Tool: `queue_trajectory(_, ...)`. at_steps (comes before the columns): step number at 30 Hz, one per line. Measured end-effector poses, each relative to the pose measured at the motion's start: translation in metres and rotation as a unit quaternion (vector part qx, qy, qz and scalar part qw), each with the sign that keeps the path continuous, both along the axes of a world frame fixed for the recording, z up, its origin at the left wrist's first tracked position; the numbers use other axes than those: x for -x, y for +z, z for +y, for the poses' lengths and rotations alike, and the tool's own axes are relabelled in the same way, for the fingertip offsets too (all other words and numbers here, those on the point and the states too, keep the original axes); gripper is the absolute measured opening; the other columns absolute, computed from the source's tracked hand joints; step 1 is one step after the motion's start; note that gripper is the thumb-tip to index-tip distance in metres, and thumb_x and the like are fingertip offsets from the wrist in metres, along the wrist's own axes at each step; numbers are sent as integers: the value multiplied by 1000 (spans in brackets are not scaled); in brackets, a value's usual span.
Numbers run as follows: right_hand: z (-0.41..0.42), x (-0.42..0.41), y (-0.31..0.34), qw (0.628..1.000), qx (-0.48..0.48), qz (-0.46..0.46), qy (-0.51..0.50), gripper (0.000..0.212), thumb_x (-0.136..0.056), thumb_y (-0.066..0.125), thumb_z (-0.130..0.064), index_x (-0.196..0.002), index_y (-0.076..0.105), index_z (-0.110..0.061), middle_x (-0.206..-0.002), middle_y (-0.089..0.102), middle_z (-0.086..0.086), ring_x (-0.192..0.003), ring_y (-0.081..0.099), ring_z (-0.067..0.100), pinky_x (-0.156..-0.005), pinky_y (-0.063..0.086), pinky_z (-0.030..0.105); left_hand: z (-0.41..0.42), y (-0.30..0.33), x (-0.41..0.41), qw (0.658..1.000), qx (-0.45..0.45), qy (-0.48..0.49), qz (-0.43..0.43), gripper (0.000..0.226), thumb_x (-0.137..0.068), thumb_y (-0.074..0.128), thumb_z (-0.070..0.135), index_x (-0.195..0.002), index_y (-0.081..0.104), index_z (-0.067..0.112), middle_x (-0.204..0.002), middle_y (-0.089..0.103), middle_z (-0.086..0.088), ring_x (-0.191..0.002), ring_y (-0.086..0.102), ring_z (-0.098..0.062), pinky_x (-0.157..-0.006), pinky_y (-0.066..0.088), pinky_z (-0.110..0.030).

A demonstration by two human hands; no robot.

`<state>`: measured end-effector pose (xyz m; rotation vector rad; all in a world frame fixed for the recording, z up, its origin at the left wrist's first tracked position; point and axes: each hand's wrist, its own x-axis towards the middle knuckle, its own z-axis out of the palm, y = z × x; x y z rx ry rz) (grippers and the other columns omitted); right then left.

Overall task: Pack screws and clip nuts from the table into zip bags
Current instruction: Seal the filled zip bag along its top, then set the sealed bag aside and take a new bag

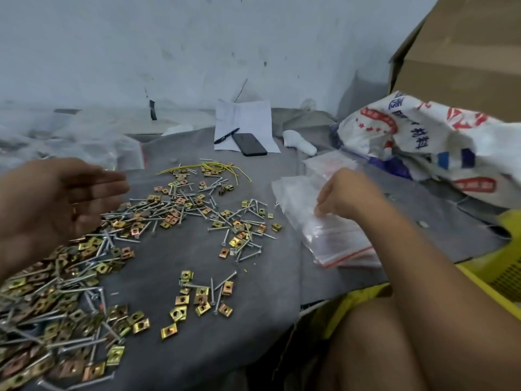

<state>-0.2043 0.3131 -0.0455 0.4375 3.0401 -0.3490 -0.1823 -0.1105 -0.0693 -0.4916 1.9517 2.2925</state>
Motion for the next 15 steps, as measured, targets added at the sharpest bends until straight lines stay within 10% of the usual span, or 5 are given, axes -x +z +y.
queue_trajectory(5, 7, -7, 15, 986, 18, 159, 36, 10, -91, 75, -34, -82, 76, -31, -89, 76, -5, -82, 68, 14, -75, 55, 34, 7, 3, -5, 1000, -6, 3, 21, 34, -100, 54, 35, -106, 77, 11, -96, 83, -1, -58, 73, -9, -38, 45, -18)
queue_trajectory(8, -17, -12, 27, 916, 262, 291, 90, 17, -91, 76, -34, -79, 76, -22, -74, 75, -7, -66, 65, 6, -61, 49, 25, 30, 11, -20, 998, 27, -8, 57, 31, -101, 55, 33, -105, 78, 13, -99, 83, -4, -60, 73, -10, -43, 51, -19)
queue_trajectory(15, -113, -15, 20, 766, 591, 221, 120, 18, -93, 76, -24, -82, 77, -11, -72, 72, 0, -62, 60, 12, -58, 53, 26, 91, 22, -56, 953, 147, -214, 159, 37, -85, 78, 52, -112, 82, 28, -116, 80, 0, -100, 78, -19, -69, 54, -27)
